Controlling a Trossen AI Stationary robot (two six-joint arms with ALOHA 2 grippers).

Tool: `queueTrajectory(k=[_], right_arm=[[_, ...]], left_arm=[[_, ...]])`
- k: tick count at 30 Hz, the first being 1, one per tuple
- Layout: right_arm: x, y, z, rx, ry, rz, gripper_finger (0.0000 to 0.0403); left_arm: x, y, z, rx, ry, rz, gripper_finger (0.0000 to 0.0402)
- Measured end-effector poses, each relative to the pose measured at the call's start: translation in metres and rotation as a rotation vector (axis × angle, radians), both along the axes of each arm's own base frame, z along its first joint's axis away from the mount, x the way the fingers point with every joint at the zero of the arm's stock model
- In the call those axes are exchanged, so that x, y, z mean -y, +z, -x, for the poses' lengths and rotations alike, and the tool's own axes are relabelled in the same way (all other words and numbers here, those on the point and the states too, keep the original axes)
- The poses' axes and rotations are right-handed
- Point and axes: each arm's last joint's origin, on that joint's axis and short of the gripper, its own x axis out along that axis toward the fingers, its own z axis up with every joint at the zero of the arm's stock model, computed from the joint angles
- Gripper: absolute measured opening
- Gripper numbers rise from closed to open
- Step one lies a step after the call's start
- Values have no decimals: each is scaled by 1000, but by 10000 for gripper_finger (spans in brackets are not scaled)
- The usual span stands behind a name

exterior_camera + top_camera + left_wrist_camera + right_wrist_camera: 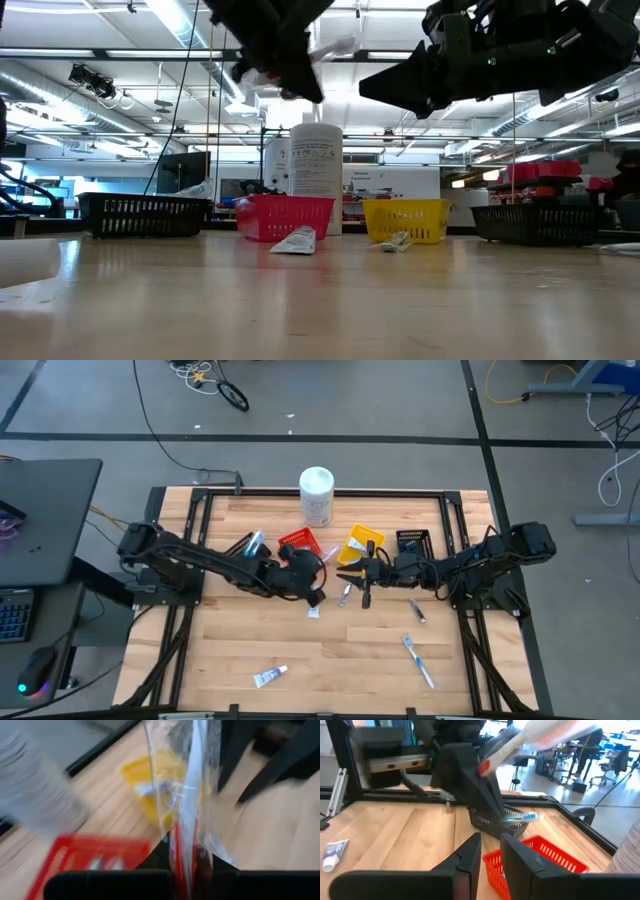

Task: Pick & Place Travel size toiletries
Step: Put the red toothbrush into the left black basket

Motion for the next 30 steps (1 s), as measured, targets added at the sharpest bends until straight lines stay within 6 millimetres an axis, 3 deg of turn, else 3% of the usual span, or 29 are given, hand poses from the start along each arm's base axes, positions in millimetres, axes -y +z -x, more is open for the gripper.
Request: queueTrajectory(k=[9,15,20,30], right_arm=[[0,-2,0,-23,1,-4,81],[0,-4,0,-36,1,-7,81],[0,-3,0,-33,0,-26,81],[0,-2,0,-11,-1,-65,81]], left_arm=[[-13,8,50,-219,188,52,6],[-23,14,85,-356,340,-22,6],[-27,18,101,-345,428,-60,4],[-36,-32,149,-238,447,21,4]])
